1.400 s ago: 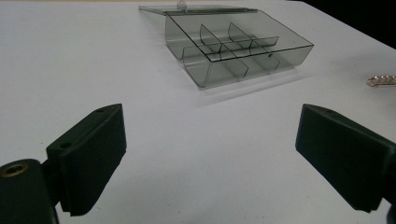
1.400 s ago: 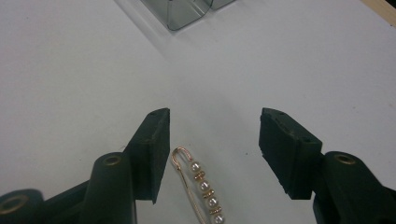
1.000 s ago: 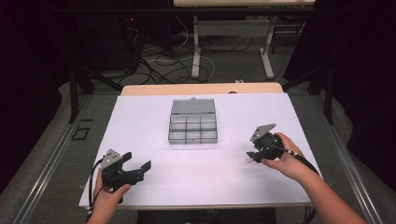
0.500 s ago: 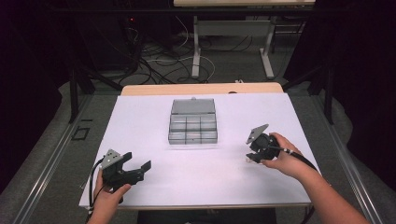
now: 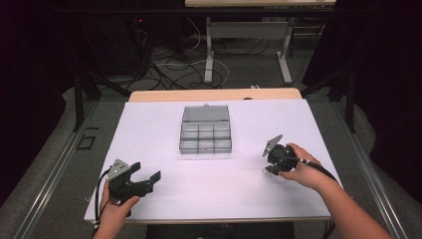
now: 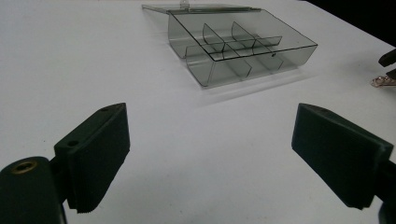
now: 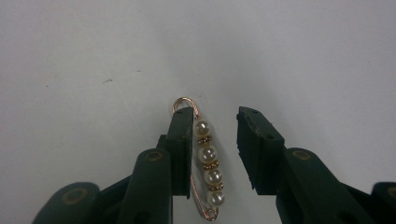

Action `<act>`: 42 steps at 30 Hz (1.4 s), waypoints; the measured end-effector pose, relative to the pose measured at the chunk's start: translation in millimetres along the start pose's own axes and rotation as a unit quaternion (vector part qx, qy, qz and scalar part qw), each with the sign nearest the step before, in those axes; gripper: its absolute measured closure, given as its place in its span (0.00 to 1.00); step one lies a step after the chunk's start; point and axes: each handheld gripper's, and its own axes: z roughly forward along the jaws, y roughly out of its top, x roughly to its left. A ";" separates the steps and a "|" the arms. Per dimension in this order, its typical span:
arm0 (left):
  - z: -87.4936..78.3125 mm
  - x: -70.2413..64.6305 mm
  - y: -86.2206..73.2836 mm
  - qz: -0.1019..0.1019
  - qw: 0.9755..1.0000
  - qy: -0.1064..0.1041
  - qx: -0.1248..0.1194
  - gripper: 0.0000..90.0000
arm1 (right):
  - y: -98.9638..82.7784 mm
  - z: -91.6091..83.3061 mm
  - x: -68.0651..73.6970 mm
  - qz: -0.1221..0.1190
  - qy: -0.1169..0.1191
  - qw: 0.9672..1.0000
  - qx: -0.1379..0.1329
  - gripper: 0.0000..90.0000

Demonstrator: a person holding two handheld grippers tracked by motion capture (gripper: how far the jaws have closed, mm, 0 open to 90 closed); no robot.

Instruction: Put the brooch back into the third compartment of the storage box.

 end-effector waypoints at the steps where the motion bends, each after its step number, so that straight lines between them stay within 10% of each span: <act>1: 0.1 0.0 0.0 0.000 1.000 0.000 0.000 0.13 | 0.0 0.3 -0.2 -0.001 0.001 1.000 0.000 0.74; 42: 0.9 -0.2 -0.3 0.001 1.000 0.001 0.002 0.14 | 2.4 15.6 0.4 -0.034 0.032 0.998 0.030 0.88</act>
